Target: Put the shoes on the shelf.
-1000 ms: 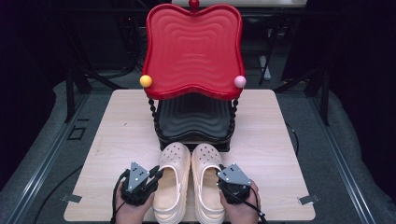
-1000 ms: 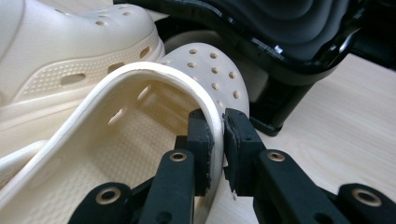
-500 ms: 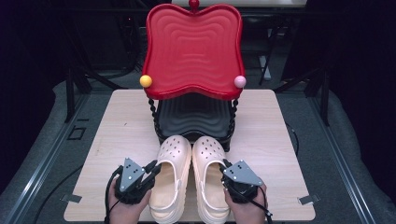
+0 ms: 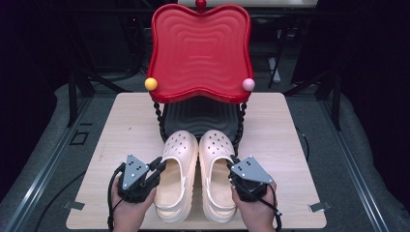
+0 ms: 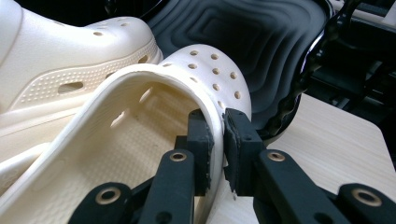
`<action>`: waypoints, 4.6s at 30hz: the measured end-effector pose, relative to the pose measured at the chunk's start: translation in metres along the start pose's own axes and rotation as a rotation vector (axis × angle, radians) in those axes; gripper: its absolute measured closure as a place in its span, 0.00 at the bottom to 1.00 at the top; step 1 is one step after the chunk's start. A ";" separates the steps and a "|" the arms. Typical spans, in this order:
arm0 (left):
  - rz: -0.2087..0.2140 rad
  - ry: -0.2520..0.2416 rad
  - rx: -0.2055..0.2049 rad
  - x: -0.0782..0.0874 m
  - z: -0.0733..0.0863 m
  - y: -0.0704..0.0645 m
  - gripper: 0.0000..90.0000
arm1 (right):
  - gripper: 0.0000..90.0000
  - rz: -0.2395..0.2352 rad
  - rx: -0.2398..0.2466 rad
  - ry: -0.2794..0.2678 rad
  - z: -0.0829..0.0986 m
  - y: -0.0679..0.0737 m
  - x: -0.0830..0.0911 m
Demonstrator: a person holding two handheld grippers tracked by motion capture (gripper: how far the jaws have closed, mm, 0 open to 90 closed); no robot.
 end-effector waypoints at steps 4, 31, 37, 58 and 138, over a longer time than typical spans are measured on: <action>-0.008 -0.008 -0.012 -0.006 -0.007 0.003 0.88 | 0.90 0.007 -0.020 -0.007 -0.004 -0.004 -0.005; -0.062 -0.062 -0.045 -0.073 -0.038 0.027 0.89 | 0.90 0.088 0.004 -0.064 -0.025 -0.033 -0.062; -0.059 -0.076 -0.074 -0.090 -0.041 0.031 0.88 | 0.90 0.097 0.034 -0.074 -0.027 -0.037 -0.081; -0.053 -0.068 -0.061 -0.118 -0.023 0.030 0.76 | 0.75 0.068 0.001 -0.080 -0.011 -0.041 -0.105; -0.087 -0.080 0.012 -0.131 -0.021 0.046 0.71 | 0.75 0.111 -0.028 -0.115 -0.015 -0.045 -0.123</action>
Point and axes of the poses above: each handheld gripper's, and its own axes: x roughly backward along the jaws, z roughly out of its underside, y roughly to its left, the point moved 10 cm from there along -x, roughly forward along the jaws, and after that the axes turned 15 degrees about -y, right-handed, at the moved point
